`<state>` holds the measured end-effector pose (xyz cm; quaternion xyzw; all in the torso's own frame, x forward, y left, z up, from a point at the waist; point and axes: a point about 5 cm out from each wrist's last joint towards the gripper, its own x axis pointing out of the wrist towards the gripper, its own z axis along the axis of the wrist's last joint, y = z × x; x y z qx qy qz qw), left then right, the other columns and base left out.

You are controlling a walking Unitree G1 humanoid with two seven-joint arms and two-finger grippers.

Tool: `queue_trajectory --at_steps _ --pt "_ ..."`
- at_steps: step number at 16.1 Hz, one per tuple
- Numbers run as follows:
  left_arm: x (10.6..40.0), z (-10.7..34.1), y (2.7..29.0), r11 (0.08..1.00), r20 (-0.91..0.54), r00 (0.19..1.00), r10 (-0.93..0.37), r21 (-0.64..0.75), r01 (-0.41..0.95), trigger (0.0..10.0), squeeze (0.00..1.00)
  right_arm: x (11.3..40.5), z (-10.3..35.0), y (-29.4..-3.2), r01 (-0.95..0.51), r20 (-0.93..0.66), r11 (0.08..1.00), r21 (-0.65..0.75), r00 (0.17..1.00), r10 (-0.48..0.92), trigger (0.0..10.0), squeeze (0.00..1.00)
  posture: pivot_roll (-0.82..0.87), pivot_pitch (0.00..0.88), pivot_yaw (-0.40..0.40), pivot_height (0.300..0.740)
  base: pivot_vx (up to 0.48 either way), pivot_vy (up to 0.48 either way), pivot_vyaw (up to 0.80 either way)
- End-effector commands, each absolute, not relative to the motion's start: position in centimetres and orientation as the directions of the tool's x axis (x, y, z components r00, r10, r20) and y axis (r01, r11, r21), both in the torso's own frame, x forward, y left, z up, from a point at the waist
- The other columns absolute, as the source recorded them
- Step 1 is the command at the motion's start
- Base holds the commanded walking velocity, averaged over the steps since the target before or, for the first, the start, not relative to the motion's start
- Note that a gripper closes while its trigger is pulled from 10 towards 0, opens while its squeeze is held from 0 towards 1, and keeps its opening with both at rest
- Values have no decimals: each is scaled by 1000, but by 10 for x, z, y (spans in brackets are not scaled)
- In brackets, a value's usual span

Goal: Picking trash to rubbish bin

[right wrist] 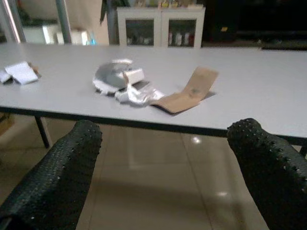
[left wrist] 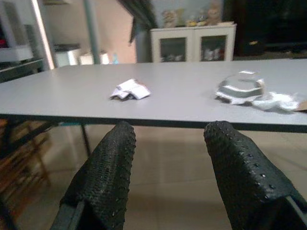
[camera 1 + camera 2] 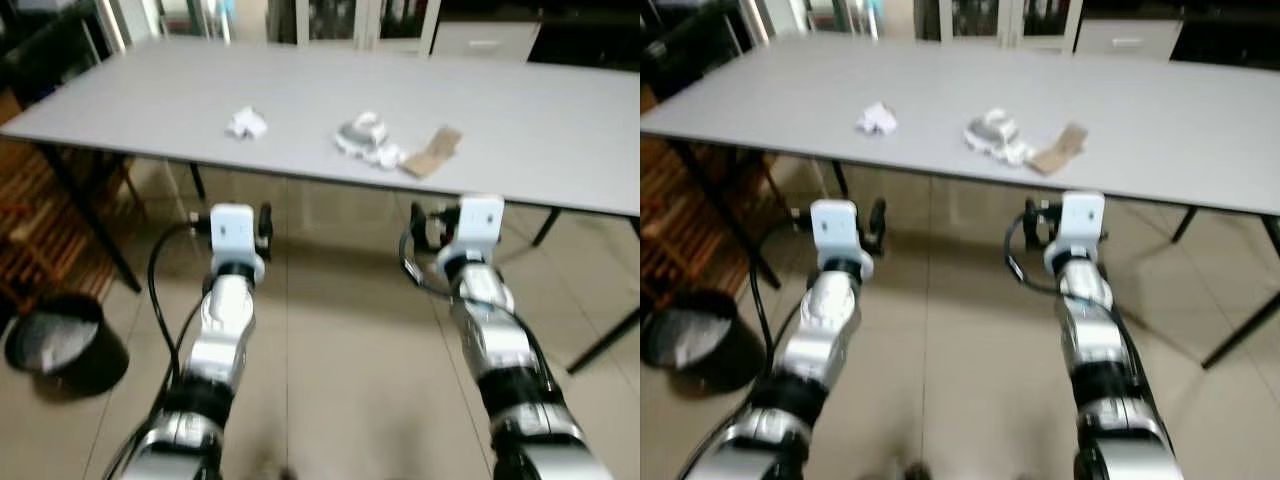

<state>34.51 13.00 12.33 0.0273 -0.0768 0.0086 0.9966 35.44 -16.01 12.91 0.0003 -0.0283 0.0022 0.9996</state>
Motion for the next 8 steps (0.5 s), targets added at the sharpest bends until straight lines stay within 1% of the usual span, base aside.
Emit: queue_trajectory --at_steps 1,8 --pt "347 127 129 998 157 988 0 63 -10 10000 0 354 128 -162 6 48 1000 11 999 -7 10000 0 -68 56 38 740 0 0 0" --pt "347 126 130 998 151 989 0 68 -11 10000 0 353 127 -162 8 45 1000 16 999 -9 10000 0 -70 57 43 740 0 0 0"
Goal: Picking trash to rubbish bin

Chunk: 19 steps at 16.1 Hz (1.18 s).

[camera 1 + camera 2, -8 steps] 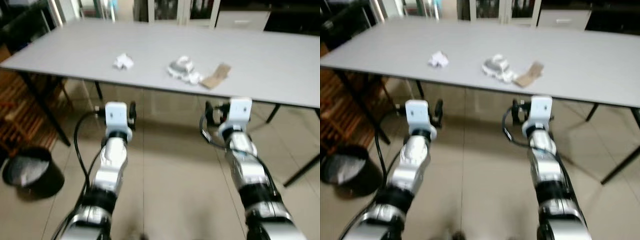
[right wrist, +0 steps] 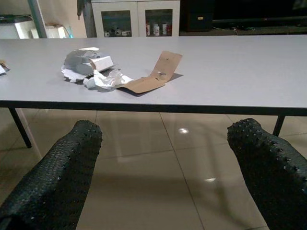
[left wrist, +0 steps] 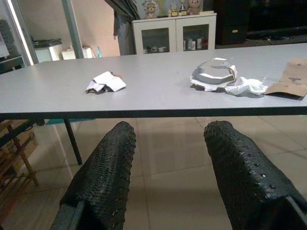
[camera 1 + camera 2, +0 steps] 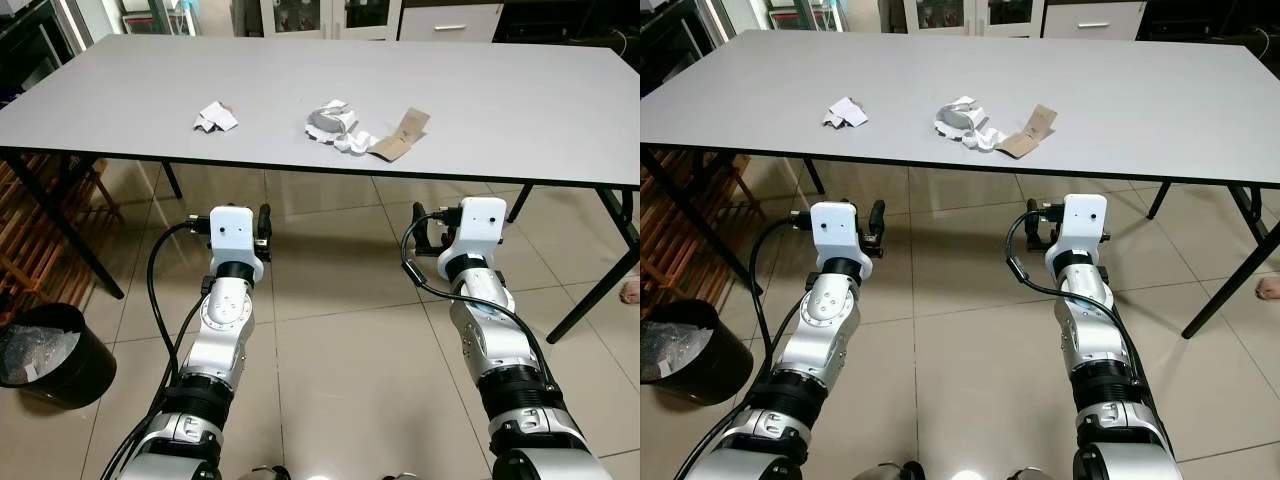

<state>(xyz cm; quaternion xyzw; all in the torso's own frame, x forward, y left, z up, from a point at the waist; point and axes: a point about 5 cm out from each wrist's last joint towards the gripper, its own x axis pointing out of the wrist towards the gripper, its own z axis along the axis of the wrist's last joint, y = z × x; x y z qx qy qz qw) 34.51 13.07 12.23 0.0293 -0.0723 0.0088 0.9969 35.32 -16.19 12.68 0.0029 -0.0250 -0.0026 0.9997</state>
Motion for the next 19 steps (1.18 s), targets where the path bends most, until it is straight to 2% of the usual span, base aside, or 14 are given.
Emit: queue_trajectory --at_steps 1,14,19 --pt "347 127 130 998 151 989 0 67 -10 10000 0 353 127 -162 10 45 1000 16 999 -10 10000 0 -68 56 42 740 0 0 0" --pt "347 126 130 998 142 990 4 57 -12 10000 0 353 127 -162 6 44 1000 16 999 -7 10000 0 -67 50 42 740 0 0 0" --pt "347 125 130 998 134 991 2 60 -10 10000 0 352 125 -161 2 36 1000 15 999 -2 10000 0 -69 45 43 740 0 318 0"
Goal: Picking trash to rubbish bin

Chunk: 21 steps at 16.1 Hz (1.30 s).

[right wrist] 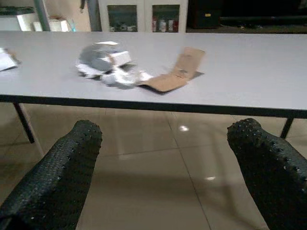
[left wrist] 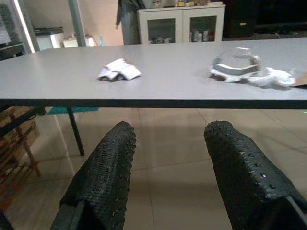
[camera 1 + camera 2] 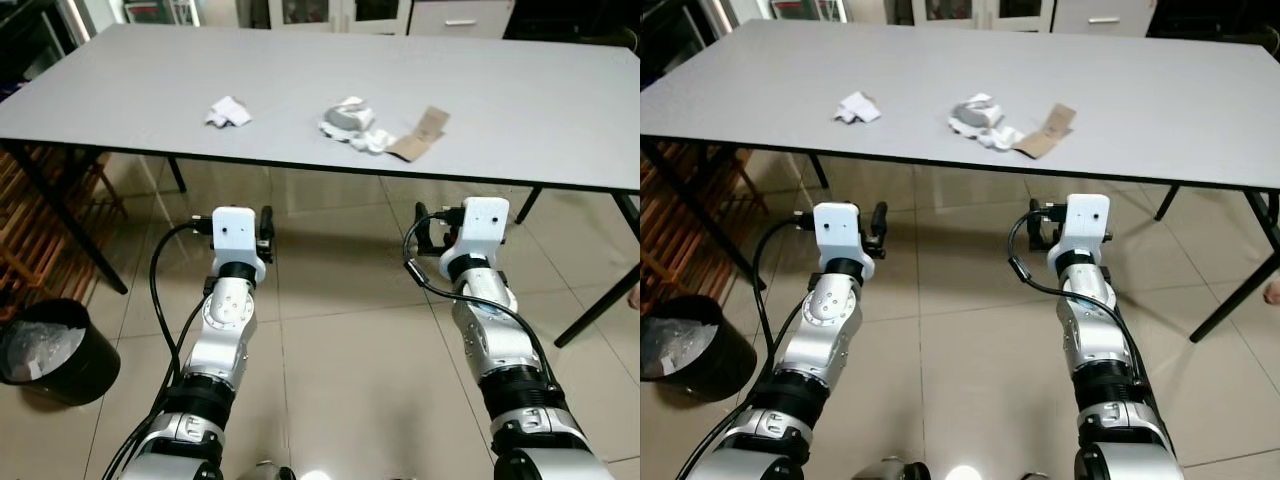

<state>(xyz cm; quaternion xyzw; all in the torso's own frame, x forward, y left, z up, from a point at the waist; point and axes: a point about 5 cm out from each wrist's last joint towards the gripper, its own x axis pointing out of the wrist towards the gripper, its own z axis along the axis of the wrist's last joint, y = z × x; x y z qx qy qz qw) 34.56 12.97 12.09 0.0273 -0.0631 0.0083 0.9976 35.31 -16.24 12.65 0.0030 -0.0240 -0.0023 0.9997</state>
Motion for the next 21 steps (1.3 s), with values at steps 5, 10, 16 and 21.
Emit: queue_trajectory --at_steps 5,10,16,21 --pt "347 124 129 998 132 991 0 62 -9 10000 0 352 125 -160 -3 34 1000 16 999 2 10000 0 -70 38 43 740 0 307 0" --pt "347 125 129 998 133 991 -1 64 -8 10000 0 352 124 -159 -6 29 1000 24 1000 5 10000 0 -71 44 44 740 0 301 0" --pt "347 125 125 996 134 991 -25 86 13 10000 0 352 123 -158 -8 24 1000 21 1000 8 10000 0 -66 58 43 740 0 46 0" --pt "349 126 126 998 122 992 -13 66 5 10000 0 351 124 -158 -14 29 1000 9 999 13 10000 0 -65 61 45 740 116 0 0"
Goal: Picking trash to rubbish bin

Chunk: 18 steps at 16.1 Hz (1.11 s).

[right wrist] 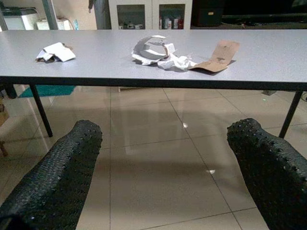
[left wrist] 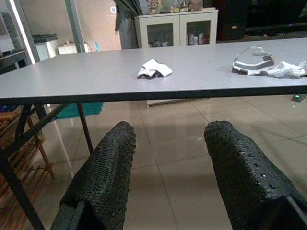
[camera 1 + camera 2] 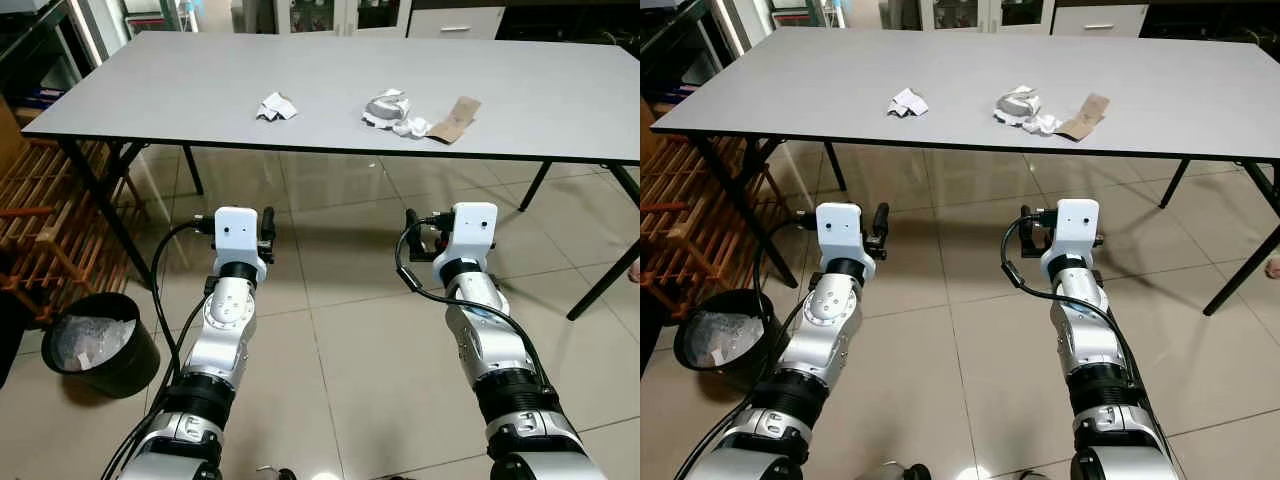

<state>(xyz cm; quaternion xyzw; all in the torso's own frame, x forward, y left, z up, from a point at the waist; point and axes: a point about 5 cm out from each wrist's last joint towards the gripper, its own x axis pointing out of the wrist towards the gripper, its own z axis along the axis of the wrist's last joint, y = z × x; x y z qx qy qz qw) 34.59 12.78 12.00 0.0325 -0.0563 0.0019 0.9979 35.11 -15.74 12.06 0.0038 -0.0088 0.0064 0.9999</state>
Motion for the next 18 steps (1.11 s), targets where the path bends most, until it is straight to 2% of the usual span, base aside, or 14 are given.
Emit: queue_trajectory --at_steps 1,18 --pt "349 126 127 998 120 993 -13 68 5 10000 0 352 124 -157 -17 30 1000 6 999 17 10000 0 -65 61 45 740 334 0 0" --pt "350 127 129 997 118 993 -8 80 -1 10000 0 351 123 -153 -48 26 998 -28 998 49 10000 0 -63 58 50 740 338 0 0"
